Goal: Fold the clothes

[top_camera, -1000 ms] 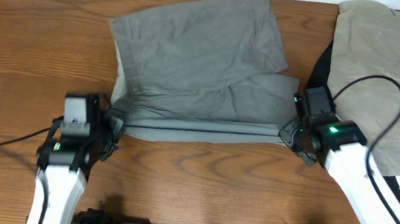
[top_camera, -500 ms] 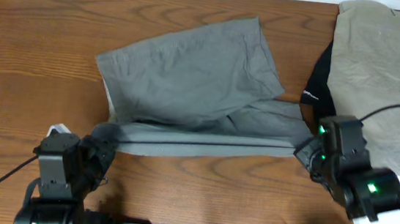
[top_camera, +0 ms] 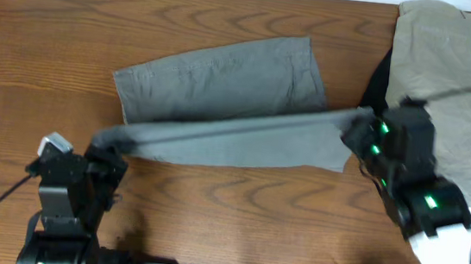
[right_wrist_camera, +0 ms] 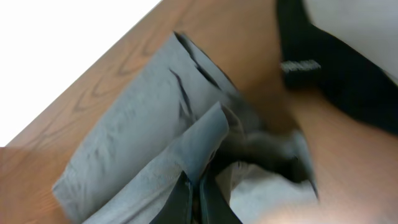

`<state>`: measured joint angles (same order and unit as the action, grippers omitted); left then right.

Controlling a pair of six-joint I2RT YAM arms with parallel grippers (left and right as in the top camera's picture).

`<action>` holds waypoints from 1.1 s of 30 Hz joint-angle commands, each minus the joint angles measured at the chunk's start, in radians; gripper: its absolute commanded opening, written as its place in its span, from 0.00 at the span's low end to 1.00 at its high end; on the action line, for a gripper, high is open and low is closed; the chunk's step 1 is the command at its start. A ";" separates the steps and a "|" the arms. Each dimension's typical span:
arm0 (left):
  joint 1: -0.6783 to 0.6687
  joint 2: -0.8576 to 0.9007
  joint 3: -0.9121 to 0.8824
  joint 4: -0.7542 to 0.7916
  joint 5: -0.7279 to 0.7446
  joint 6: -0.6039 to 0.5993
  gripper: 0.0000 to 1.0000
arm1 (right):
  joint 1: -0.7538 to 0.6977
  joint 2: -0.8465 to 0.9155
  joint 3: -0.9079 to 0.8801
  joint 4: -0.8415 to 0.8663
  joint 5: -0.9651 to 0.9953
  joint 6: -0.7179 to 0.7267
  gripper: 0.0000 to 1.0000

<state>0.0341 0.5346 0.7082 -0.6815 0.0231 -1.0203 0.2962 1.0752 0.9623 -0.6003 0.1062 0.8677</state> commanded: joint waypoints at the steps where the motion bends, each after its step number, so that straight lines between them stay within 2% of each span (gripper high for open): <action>1: 0.013 0.066 0.010 0.074 -0.224 0.014 0.06 | -0.014 0.109 0.018 0.092 0.155 -0.085 0.01; 9: 0.013 0.365 0.010 0.315 -0.227 0.015 0.06 | -0.014 0.317 0.018 0.417 0.153 -0.115 0.02; 17: 0.013 0.615 0.010 0.676 -0.229 0.048 0.06 | -0.008 0.477 0.018 0.789 0.153 -0.117 0.02; 21: 0.013 0.706 0.010 0.809 -0.285 0.048 0.06 | 0.000 0.555 0.018 0.952 0.156 -0.116 0.02; 25: 0.013 0.785 0.010 0.927 -0.333 0.048 0.06 | 0.004 0.620 0.020 1.062 0.162 -0.093 0.02; 33: 0.013 0.946 0.010 1.115 -0.344 0.048 0.06 | 0.005 0.747 0.060 1.132 0.183 -0.071 0.02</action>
<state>0.0296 1.4345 0.7074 0.4004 -0.2153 -0.9897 0.3122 1.7763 0.9775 0.5220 0.1814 0.7815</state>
